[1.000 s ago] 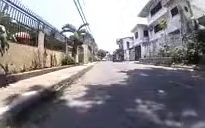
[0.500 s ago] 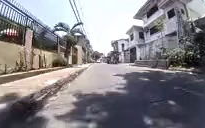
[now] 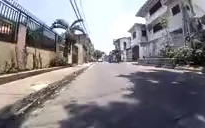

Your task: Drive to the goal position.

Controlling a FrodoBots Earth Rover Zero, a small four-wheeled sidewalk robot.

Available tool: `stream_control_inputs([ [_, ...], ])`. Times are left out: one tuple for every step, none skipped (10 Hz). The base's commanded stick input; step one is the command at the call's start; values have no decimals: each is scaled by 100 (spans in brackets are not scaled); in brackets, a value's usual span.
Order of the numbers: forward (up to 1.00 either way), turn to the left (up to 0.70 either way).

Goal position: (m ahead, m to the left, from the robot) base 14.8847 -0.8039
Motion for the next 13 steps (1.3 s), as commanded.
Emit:
stream_control_inputs([
  [100, 0],
  [100, 0],
  [100, 0],
  [100, 0],
  [100, 0],
  [100, 0],
  [100, 0],
  [100, 0],
  [100, 0],
  [100, 0],
  [100, 0],
  [100, 0],
  [100, 0],
])
